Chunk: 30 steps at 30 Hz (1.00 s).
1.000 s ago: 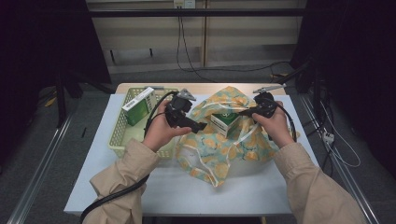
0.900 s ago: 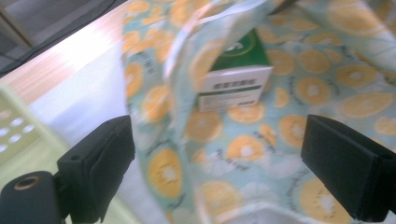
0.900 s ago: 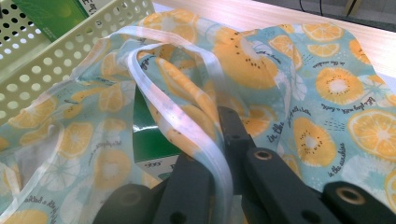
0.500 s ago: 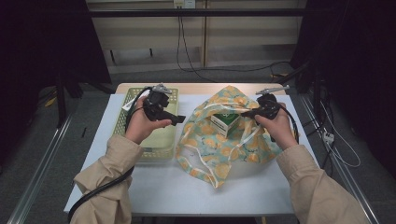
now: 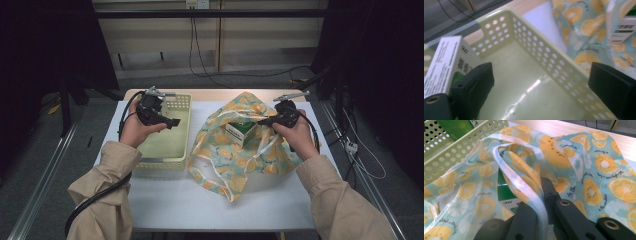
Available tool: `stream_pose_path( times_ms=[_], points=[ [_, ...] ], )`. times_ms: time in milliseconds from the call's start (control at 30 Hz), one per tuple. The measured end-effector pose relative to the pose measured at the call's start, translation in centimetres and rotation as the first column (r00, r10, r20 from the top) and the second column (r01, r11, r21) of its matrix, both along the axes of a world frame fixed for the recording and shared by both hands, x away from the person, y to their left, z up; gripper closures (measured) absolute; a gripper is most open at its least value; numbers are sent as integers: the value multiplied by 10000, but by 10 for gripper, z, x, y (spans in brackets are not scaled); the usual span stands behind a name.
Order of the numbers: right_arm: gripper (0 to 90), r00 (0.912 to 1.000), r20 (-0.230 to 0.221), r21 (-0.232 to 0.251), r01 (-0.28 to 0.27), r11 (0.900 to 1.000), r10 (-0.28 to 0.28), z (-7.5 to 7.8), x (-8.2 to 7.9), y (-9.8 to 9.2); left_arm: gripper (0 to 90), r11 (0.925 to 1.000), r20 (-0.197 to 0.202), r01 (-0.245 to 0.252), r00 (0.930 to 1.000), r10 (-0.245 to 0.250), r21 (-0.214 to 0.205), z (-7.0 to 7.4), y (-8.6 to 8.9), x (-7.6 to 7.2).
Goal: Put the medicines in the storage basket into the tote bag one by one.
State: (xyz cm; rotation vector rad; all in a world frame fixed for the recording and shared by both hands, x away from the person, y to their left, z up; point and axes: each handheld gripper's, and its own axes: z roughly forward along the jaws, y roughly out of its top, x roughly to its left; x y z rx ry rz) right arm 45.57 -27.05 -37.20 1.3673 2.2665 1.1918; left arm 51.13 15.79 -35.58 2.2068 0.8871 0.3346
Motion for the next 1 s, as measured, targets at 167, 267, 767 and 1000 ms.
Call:
stream_pose_path(
  times_ms=[167,267,767,1000],
  points=[
    [898,10000,-9,9,6,10000,-6,0,0,-1,83,9991,-90,-335,9994,337,266,-5,15,10],
    [899,10000,-61,23,-14,10000,14,0,0,-1,92,9975,-43,-620,9981,622,353,-7,21,14],
    [899,9999,-163,36,-34,10000,35,0,3,-3,86,9840,516,-1448,9888,1401,1040,-19,47,37],
    [899,9997,-225,79,12,10000,-10,-2,4,-5,195,9755,157,-1831,9831,1825,1218,-27,53,40]
  ],
)
